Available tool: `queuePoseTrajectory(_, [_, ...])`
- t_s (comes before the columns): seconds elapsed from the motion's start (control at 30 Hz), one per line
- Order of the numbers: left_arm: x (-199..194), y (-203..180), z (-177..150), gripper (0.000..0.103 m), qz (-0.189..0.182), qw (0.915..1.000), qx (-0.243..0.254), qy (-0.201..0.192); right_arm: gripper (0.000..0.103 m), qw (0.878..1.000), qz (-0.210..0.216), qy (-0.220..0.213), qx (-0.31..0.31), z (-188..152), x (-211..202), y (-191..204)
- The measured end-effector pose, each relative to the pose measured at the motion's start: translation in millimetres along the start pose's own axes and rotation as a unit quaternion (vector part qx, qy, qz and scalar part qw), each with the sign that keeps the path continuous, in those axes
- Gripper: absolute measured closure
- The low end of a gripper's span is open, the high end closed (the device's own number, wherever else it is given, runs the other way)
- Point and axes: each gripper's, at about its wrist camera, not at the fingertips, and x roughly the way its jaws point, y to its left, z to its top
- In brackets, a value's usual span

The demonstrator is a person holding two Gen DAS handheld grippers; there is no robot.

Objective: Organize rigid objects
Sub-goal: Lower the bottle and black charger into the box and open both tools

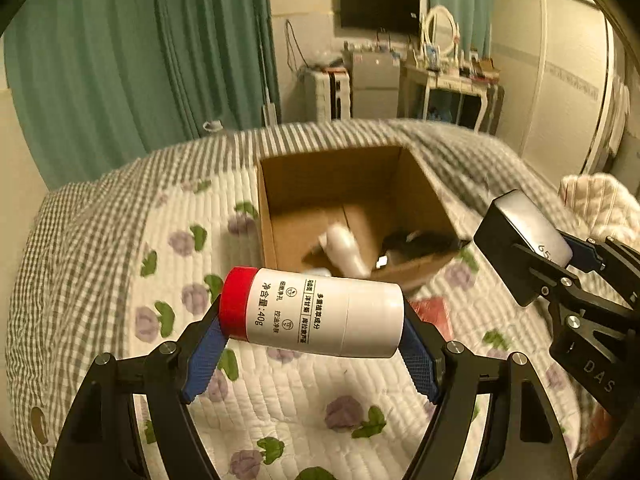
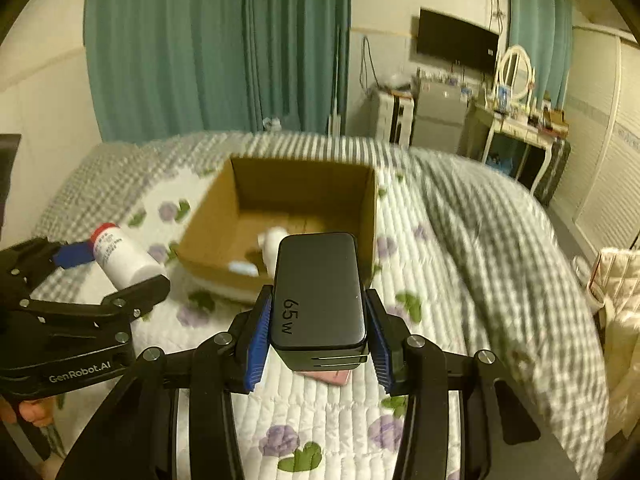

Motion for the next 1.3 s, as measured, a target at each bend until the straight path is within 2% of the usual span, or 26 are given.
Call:
queuePoseTrajectory(0.23, [-9,5,34,0.024,0.011,0.9993,-0.014,-0.032,0.061,0.998,0.003,-0.051,-0.030,48,-28,7])
queuePoseTrajectory(0.4, [1,13,57,0.024,0.022,0.9978,-0.030,-0.055,0.062,0.997,0.021,-0.070,-0.035,83,-21,6])
queuePoseTrajectory(0.67, [61,17,70,0.024,0.030,0.9984,-0.038,-0.029,0.062,0.997,0.035,-0.052,-0.039,110,45,4])
queuePoseTrajectory(0.93, [143,7,67,0.024,0.019,0.9994,-0.021,0.021,0.062,0.999,0.042,-0.014,-0.032,115,131,-17])
queuePoseTrajectory(1.13, [180,-7,67,0.024,0.010,0.9991,-0.006,0.041,0.062,0.998,0.045,0.025,-0.028,110,189,-38])
queuePoseTrajectory(1.3, [196,-13,66,0.023,0.012,0.9985,0.002,0.054,0.062,0.997,0.047,0.041,-0.042,105,212,-44])
